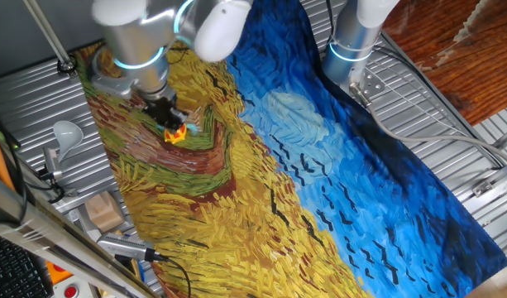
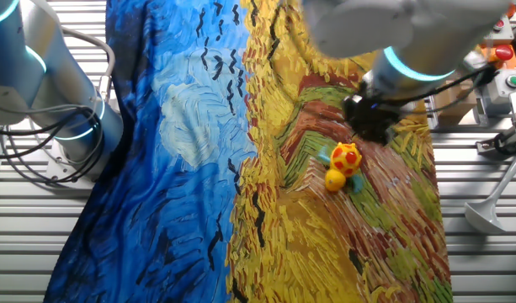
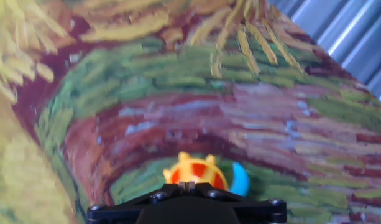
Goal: Grasp the moving object
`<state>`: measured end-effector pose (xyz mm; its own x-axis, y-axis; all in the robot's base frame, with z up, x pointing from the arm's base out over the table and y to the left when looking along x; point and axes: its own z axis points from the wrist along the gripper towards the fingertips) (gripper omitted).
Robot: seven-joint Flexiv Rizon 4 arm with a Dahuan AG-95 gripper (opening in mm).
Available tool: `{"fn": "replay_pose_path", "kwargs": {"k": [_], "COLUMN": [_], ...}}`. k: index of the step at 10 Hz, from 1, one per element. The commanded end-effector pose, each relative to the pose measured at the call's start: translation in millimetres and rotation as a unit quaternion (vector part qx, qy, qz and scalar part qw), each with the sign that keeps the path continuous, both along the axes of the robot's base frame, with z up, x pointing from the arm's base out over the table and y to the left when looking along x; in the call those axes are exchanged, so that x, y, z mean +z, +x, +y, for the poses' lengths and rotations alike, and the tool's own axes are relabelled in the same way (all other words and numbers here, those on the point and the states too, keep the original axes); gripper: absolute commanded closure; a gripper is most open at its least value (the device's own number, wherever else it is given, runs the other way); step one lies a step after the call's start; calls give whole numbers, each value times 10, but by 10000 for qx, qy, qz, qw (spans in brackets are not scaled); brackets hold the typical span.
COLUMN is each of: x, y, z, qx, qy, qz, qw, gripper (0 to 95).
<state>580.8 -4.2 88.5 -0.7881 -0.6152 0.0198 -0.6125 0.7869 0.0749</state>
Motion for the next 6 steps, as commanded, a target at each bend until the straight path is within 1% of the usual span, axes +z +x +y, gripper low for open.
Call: {"fn": "replay_pose_path", "kwargs": {"k": [1, 2, 4, 6], "x": [4, 2, 2, 2], "y": [44, 38, 38, 38], "z": [40, 36, 36, 36], "qx": [-2, -5, 175, 353], "qy": [-166, -198, -282, -304], "qz": [18, 21, 37, 54], "qw": [9999, 9998, 9994, 9989], "gripper": [950, 950, 950, 950]}}
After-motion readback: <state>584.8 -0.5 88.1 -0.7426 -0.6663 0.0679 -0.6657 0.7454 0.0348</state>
